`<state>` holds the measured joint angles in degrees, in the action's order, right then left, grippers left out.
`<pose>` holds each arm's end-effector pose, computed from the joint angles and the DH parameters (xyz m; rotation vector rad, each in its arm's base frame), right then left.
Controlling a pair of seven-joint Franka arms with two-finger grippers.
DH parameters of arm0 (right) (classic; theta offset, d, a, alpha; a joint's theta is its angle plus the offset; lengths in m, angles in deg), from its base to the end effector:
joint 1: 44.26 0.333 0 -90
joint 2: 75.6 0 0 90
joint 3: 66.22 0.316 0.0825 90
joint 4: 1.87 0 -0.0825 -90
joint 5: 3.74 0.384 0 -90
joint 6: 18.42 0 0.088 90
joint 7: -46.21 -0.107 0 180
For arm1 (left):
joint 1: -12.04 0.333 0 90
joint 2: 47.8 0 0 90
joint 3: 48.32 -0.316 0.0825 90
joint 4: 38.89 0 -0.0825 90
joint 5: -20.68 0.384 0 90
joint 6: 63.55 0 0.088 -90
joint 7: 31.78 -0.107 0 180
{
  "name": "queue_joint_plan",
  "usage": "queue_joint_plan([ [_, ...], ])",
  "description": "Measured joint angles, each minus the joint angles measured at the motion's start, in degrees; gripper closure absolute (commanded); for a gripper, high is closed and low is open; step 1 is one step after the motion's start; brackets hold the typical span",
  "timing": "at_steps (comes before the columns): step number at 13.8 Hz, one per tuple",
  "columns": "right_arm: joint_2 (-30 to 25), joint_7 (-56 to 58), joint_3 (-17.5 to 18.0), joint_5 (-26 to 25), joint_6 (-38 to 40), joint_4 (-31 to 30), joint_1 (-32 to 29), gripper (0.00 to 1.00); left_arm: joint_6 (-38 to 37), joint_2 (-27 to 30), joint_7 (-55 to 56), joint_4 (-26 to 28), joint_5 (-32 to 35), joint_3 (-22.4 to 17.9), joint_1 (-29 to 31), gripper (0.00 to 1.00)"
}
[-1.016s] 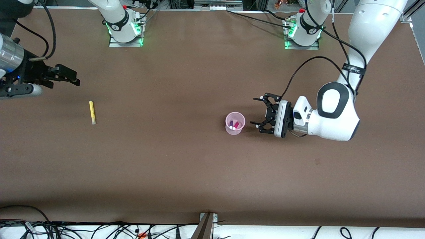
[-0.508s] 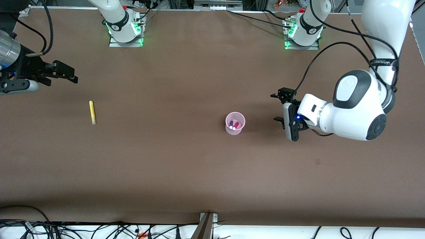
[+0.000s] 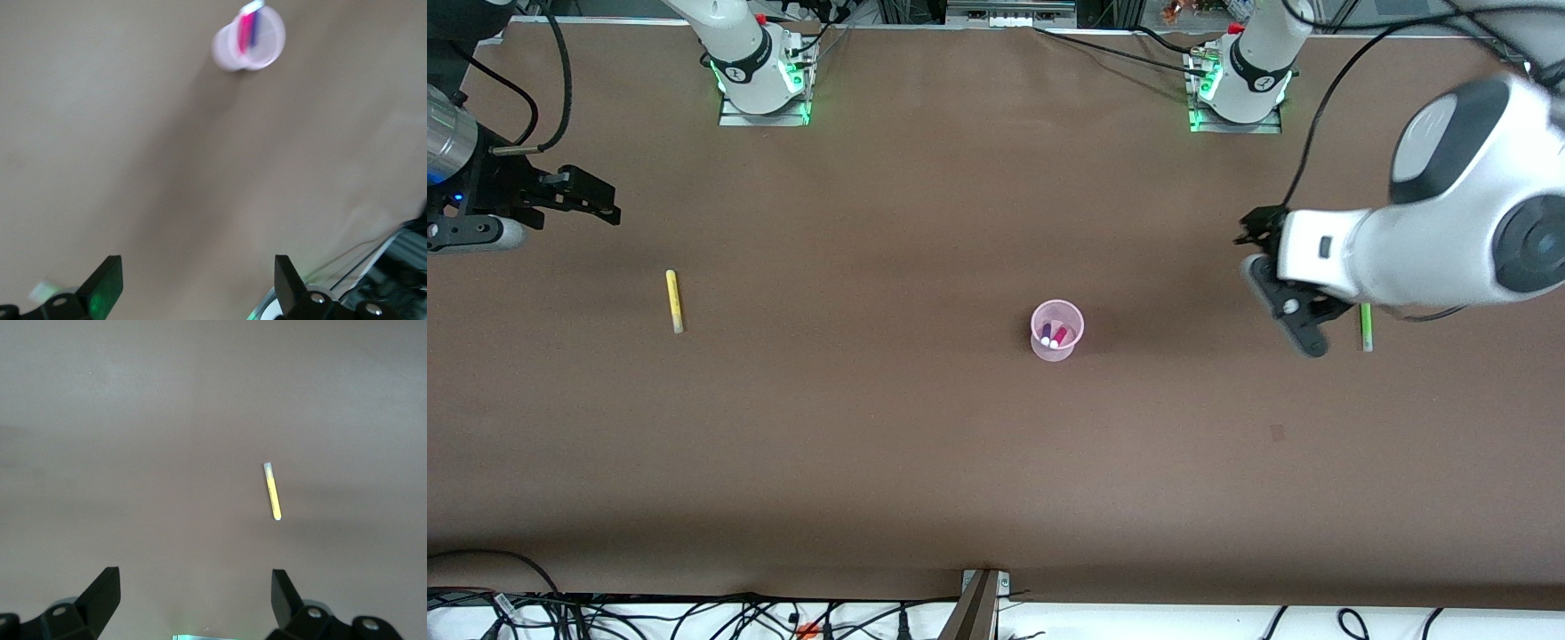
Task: Organize pens into pink holder with both arms
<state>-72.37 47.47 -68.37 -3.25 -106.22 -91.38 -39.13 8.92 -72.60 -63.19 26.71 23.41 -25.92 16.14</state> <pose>0.5653 0.0310 0.5937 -3.1314 -0.1158 0.1352 0.6224 -0.1401 0.5511 2.7032 -1.2231 -0.3985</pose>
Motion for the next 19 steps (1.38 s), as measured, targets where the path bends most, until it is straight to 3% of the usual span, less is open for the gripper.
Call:
queue_joint_plan([
  [2,0.0,0.0,0.0,-0.4,0.0,0.1,0.1,0.0,-0.9,3.7,3.4,-0.3,5.0,-0.1,0.1,0.0],
  [5,0.1,0.0,0.0,-0.5,-0.9,0.1,0.0,0.0,-0.9,5.7,6.1,-1.9,6.2,-1.3,0.4,0.0],
  [8,0.6,0.0,-0.4,-1.3,-1.6,0.1,0.0,0.0,2.5,5.9,10.1,-2.5,5.0,-5.9,0.5,0.0],
  [10,0.9,0.0,-0.4,-2.4,-1.9,0.1,0.0,0.0,12.1,8.3,19.1,4.1,0.3,-10.3,0.3,0.0],
  [13,1.0,0.0,-0.3,-2.6,-1.9,0.1,0.0,0.0,28.0,15.3,30.0,20.6,-2.6,-15.2,-0.3,0.0],
  [16,1.0,0.0,-0.2,-2.6,-1.9,0.1,0.0,0.0,27.5,20.6,31.0,28.2,0.2,-16.6,-3.1,0.0],
  [19,1.0,0.0,-0.1,-2.6,-1.9,0.1,0.0,0.0,19.7,24.1,31.0,29.2,2.3,-16.6,-5.8,0.0],
])
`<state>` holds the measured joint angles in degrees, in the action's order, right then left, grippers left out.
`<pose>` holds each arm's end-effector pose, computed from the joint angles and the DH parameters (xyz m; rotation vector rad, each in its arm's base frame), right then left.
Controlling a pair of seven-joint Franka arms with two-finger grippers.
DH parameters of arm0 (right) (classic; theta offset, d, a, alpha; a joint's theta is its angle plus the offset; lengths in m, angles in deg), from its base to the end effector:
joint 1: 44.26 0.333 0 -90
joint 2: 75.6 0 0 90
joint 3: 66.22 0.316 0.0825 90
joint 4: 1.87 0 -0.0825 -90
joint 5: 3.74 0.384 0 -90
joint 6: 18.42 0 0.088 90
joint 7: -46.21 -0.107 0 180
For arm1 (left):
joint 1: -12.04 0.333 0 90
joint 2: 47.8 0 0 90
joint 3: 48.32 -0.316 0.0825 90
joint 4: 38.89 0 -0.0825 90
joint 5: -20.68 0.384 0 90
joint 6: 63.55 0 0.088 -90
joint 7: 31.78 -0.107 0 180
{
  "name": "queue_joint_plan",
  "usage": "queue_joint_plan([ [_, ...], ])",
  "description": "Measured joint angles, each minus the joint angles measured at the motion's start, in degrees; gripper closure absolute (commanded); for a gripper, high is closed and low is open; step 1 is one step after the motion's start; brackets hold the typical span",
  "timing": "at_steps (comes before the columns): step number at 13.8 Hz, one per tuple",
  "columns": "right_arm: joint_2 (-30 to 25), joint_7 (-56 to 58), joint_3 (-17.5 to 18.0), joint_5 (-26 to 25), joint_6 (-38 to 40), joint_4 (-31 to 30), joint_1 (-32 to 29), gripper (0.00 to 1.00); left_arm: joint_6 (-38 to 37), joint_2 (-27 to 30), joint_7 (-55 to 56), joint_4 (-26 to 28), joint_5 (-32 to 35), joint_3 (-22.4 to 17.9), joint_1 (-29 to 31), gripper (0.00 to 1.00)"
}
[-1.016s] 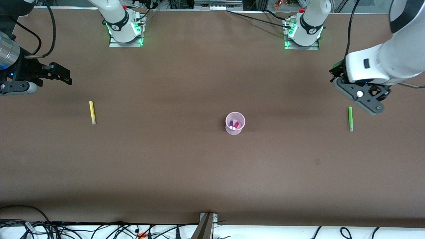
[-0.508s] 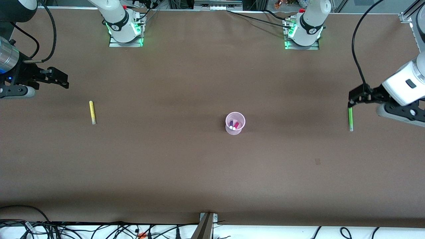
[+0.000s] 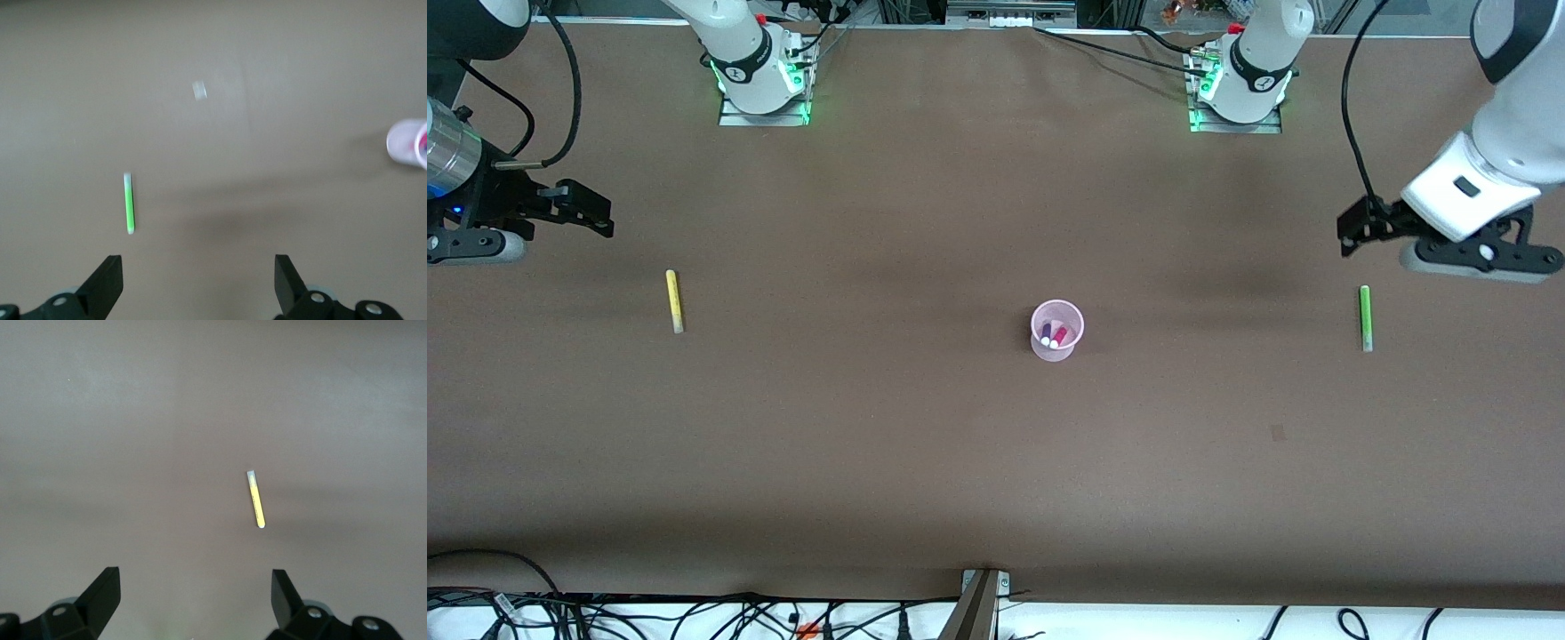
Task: Organize pens into pink holder with both arms
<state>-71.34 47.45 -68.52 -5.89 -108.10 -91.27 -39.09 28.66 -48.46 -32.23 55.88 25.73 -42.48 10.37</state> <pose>0.5740 0.0256 0.5871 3.0962 0.1128 -0.1067 0.5545 -0.0636 0.5825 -3.0426 0.2207 0.0773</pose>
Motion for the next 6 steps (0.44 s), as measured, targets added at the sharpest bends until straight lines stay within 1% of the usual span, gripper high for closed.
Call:
queue_joint_plan([
  [2,0.0,0.0,0.0,0.0,0.0,0.0,0.0,0.0,-1.6,1.2,0.0,0.0,-0.3,-0.2,-0.1,0.0],
  [4,0.0,0.0,0.0,0.0,0.0,0.0,0.0,0.0,0.5,1.0,-0.1,0.0,-1.3,-0.9,0.5,0.0],
  [6,0.0,0.0,0.0,0.0,0.0,0.0,0.0,0.0,1.0,0.7,-0.1,0.0,-1.5,-1.0,0.7,0.0],
])
